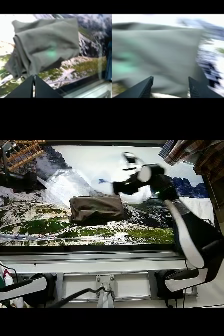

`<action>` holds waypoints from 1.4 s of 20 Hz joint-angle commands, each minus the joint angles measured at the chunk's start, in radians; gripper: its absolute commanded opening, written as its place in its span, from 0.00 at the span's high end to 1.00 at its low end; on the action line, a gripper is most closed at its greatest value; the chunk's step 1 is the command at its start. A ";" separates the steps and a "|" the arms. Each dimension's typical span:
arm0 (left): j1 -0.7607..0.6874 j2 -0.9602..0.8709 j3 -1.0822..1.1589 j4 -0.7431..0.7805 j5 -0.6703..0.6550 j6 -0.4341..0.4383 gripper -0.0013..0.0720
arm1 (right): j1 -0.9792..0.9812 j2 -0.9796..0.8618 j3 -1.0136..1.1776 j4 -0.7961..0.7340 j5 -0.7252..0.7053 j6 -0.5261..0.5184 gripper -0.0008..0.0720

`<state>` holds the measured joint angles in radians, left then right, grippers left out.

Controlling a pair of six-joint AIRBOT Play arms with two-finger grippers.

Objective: Fold the clothes and pants, and hang the long-sleeved shirts on hangers.

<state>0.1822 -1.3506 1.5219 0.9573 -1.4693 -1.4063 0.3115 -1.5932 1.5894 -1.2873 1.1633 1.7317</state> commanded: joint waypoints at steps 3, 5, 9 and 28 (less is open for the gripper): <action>-0.075 0.000 -0.001 0.000 0.061 0.000 0.96 | -0.262 -0.004 -0.203 0.249 0.010 -0.121 0.30; -0.082 0.000 -0.001 0.000 0.082 0.000 0.96 | -0.274 -0.034 -0.255 0.295 -0.053 -0.145 0.31; -0.089 0.000 -0.001 0.000 0.082 0.000 0.96 | -0.262 -0.145 -0.259 0.439 -0.069 -0.209 0.31; -0.089 -0.005 -0.001 0.000 0.034 0.000 0.96 | -0.158 -0.142 -0.236 0.571 -0.126 -0.257 0.95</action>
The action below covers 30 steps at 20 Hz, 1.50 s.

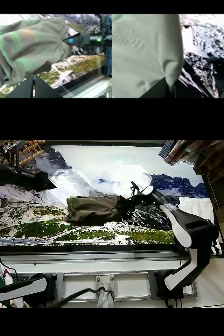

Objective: Fold the clothes and pants, and hang the long-sleeved shirts on hangers.

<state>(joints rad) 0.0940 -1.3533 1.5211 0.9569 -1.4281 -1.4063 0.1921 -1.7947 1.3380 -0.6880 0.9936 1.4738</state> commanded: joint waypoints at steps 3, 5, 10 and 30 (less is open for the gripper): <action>0.000 -0.002 0.000 0.001 -0.007 0.000 0.96 | -0.155 0.151 0.104 -0.024 0.143 0.020 0.95; 0.000 -0.002 0.000 0.001 -0.007 0.000 0.96 | -0.229 0.208 0.187 -0.025 0.168 0.051 0.95; 0.000 -0.002 -0.001 0.001 -0.007 0.000 0.96 | -0.388 0.230 0.414 -0.118 0.147 0.261 0.95; 0.000 -0.002 0.000 0.001 -0.007 0.000 0.96 | -0.696 0.343 0.475 -0.826 0.190 0.946 0.95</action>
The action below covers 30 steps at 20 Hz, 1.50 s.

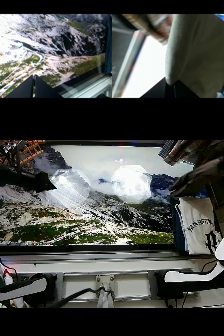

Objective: Fold the clothes and pants, and hang the long-sleeved shirts on hangers.

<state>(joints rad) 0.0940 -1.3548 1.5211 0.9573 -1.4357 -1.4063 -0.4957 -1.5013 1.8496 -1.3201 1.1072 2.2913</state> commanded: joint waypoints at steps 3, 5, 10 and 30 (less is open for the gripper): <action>0.000 0.000 0.000 0.000 0.000 0.000 0.96 | -0.039 0.125 -0.122 -0.248 0.096 0.143 0.95; 0.000 0.000 0.000 0.000 0.000 0.000 0.96 | -0.047 0.177 -0.197 -0.277 0.134 0.154 0.95; 0.000 0.000 0.000 0.000 0.000 0.000 0.96 | -0.047 0.367 -0.439 -0.369 0.126 0.195 0.95; 0.000 0.000 0.000 0.000 0.000 0.000 0.96 | -0.241 0.661 -0.894 -0.468 0.180 -0.016 0.95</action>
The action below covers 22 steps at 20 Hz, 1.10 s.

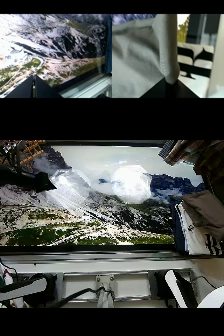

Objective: Fold the clothes and pants, and hang the long-sleeved shirts on hangers.

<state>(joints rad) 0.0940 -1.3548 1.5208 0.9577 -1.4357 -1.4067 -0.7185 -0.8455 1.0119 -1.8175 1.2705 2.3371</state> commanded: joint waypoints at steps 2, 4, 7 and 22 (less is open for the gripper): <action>0.000 0.000 0.000 0.000 0.000 0.000 0.96 | -0.018 0.016 -0.109 0.033 0.012 -0.062 0.95; 0.000 0.000 0.000 0.000 0.001 0.000 0.96 | -0.019 0.024 -0.143 0.021 0.011 -0.068 0.95; 0.000 0.000 0.000 0.000 0.001 0.000 0.96 | -0.018 0.024 -0.182 0.028 0.000 -0.111 0.95; 0.000 0.000 0.000 0.000 0.001 0.000 0.96 | -0.005 0.021 0.045 0.696 -0.254 -0.764 0.33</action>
<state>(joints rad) 0.0940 -1.3548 1.5208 0.9573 -1.4353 -1.4063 -0.7326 -0.8242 0.9962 -1.5181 1.1622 1.8706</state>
